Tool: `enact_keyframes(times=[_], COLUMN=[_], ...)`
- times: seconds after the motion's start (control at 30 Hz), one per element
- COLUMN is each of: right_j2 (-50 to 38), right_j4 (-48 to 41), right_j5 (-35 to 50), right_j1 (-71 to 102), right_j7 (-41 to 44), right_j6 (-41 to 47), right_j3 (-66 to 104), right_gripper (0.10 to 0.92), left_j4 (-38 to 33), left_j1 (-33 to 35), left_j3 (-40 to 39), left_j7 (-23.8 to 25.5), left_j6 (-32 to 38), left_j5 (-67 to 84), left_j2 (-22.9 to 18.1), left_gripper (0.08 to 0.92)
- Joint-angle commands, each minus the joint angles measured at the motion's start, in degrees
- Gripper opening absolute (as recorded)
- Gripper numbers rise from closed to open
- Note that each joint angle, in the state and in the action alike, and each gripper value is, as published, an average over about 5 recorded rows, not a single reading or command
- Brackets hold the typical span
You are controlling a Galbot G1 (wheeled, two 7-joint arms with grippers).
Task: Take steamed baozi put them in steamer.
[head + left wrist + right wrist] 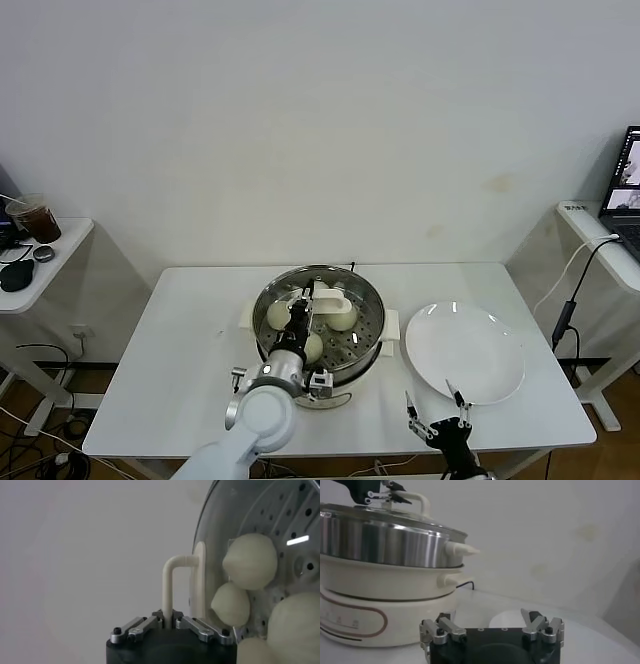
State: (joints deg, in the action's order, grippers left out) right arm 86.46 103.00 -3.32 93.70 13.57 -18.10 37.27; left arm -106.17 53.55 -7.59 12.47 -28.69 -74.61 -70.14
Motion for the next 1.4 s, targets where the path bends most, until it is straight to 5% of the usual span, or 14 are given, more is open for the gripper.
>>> enact_keyframes(times=[0.03, 0.3, 0.67, 0.87, 0.93, 1.07, 1.23, 1.4], right_j2=[0.05, 0.05, 0.24, 0.04, -0.19, -1.41, -4.77, -7.43], right_j4=[-0.07, 0.09, 0.0, 0.54, 0.78, 1.92, 5.63, 9.0], right_j5=[-0.17, -0.35, -0.61, -0.22, 0.45, 4.27, 9.24, 10.62], right_j1=[0.02, 0.18, 0.18, 0.45, 0.59, 1.46, 4.38, 8.09], right_j7=[0.05, 0.07, 0.06, 0.0, -0.1, -0.51, -2.45, -3.94], right_j6=[0.01, -0.01, 0.07, 0.12, 0.46, 2.45, 7.39, 9.92], right_j3=[-0.23, -0.34, -0.21, 0.25, 0.31, -0.38, -3.24, -5.04], right_gripper=[0.823, 0.823, 0.823, 0.823, 0.823, 0.823, 0.823, 0.823], left_j4=[0.47, -3.69, -22.92, -25.46, -24.58, -25.61, -24.45, -15.66], left_j1=[0.13, 3.48, 26.04, 45.08, 50.15, 58.17, 62.68, 63.73], left_j3=[-0.29, 1.54, 12.28, 28.72, 34.29, 38.0, 37.27, 37.22], left_j7=[-0.15, -3.06, -18.2, -30.82, -30.72, -31.23, -31.26, -27.34], left_j6=[0.01, 1.28, 12.47, 34.9, 39.45, 37.17, 36.82, 45.56], left_j5=[1.0, 5.59, 31.63, 71.85, 79.95, 88.16, 89.39, 88.69], left_j2=[-0.33, 0.49, 3.62, 0.7, 0.08, 0.65, -0.98, -3.01], left_gripper=[0.17, 0.196, 0.504, 0.677, 0.729, 0.81, 0.822, 0.823])
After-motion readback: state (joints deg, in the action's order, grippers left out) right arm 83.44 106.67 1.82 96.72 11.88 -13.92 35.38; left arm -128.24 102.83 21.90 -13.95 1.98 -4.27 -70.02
